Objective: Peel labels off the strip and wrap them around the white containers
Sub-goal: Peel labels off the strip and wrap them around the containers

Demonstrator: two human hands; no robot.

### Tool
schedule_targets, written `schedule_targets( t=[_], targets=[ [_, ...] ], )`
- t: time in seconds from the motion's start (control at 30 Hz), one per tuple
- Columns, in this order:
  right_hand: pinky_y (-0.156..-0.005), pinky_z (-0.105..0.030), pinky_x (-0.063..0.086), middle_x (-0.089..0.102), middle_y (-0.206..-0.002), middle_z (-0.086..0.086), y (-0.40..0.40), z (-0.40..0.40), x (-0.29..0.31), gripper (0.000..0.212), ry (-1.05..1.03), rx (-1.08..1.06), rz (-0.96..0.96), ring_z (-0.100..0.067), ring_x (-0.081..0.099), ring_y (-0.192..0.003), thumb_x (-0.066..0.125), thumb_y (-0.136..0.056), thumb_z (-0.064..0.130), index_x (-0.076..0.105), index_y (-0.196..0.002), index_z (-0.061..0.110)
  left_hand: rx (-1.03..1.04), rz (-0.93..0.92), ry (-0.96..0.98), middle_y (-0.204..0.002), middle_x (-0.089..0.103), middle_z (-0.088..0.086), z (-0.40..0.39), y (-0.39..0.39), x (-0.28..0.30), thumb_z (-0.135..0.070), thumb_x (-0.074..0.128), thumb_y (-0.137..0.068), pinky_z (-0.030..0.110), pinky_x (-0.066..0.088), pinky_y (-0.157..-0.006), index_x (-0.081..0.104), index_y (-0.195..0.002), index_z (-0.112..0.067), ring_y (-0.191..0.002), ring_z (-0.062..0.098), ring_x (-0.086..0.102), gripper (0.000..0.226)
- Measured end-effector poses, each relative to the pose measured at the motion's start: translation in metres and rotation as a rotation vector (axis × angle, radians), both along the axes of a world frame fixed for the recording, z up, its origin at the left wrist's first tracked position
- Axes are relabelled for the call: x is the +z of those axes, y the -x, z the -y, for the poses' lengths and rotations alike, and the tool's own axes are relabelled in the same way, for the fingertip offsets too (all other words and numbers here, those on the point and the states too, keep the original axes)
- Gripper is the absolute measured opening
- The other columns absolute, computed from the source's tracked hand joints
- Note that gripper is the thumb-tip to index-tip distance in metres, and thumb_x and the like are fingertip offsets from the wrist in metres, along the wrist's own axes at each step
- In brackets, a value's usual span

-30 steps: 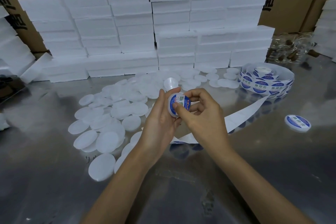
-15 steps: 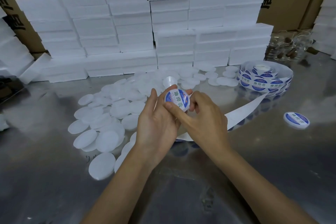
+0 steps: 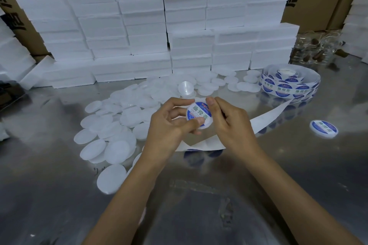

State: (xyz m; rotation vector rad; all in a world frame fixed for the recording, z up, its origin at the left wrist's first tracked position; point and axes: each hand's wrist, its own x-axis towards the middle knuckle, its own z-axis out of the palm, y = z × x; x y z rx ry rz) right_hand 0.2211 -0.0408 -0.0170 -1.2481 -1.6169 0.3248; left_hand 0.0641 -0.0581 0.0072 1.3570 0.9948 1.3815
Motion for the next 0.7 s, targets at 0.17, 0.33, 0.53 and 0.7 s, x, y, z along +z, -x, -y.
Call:
schedule_targets(
  t=[0.17,0.33,0.53,0.7],
  targets=[
    [-0.052,-0.027,0.032,0.048,-0.055,0.013,0.0051,0.0042,-0.0038,0.052,0.063,0.039,0.049,-0.011,0.043,-0.053,0.040,-0.089,0.070,0.037,-0.068,0.023,0.064,0.106,0.057,-0.085,0.077,0.013,0.0019,-0.0018,-0.0022,-0.005,0.080,-0.081,0.027,0.060,-0.061,0.061,-0.095,-0.004,-0.074,0.029,0.076,0.024],
    [-0.057,-0.044,0.043,0.053,-0.057,0.000,0.0079,0.0031,-0.0042,0.047,0.042,0.032,0.000,-0.021,0.049,-0.057,0.038,-0.101,0.050,0.048,-0.072,0.014,0.077,0.140,0.069,-0.080,0.078,0.007,0.0047,-0.0067,-0.0061,-0.017,0.077,-0.085,0.022,0.058,-0.055,0.062,-0.087,-0.004,-0.071,0.022,0.077,0.021],
    [-0.054,-0.028,0.040,0.054,-0.056,0.012,0.0063,0.0004,-0.0048,0.044,0.020,0.019,-0.103,-0.007,0.053,-0.055,0.039,-0.101,0.047,0.053,-0.073,0.017,-0.072,0.109,0.107,-0.093,0.078,0.010,0.0004,-0.0054,-0.0074,-0.010,0.073,-0.089,0.029,0.062,-0.068,0.065,-0.112,-0.014,-0.087,0.029,0.076,0.024],
    [-0.061,-0.044,0.045,0.057,-0.061,-0.009,-0.0007,-0.0012,-0.0052,0.057,0.106,0.090,-0.118,-0.027,0.053,-0.063,0.044,-0.098,0.055,0.059,-0.074,0.006,-0.123,0.104,0.102,-0.099,0.076,0.011,-0.0019,0.0003,-0.0085,-0.001,0.076,-0.084,0.028,0.061,-0.069,0.074,-0.114,-0.016,-0.095,0.029,0.075,0.033]
  ],
)
